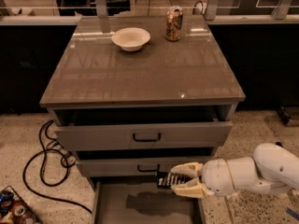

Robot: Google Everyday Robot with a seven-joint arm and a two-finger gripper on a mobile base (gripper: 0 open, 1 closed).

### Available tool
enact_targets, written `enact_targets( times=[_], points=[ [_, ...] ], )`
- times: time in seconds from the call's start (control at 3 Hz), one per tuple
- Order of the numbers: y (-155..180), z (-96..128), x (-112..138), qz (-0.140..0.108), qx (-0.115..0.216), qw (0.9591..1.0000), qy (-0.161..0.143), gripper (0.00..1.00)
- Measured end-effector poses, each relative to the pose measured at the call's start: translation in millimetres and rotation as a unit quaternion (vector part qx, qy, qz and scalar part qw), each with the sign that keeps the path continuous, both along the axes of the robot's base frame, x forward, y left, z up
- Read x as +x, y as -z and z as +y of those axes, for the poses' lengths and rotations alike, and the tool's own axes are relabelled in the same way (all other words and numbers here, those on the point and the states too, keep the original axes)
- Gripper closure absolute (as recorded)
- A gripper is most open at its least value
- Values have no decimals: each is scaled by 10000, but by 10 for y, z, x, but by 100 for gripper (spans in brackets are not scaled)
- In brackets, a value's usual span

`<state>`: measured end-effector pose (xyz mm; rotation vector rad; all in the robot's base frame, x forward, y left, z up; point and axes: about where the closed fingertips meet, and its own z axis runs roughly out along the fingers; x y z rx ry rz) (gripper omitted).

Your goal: Place rxbar chocolate into bottom drawer

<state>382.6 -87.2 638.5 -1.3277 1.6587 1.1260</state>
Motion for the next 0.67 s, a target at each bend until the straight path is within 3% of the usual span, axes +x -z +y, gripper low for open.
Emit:
enact_targets(
  times=[0.33,0.67],
  points=[
    [517,69,-156,1,-32,9999,-108,100],
    [1019,205,-307,38,-173,9998,10,100]
  ],
)
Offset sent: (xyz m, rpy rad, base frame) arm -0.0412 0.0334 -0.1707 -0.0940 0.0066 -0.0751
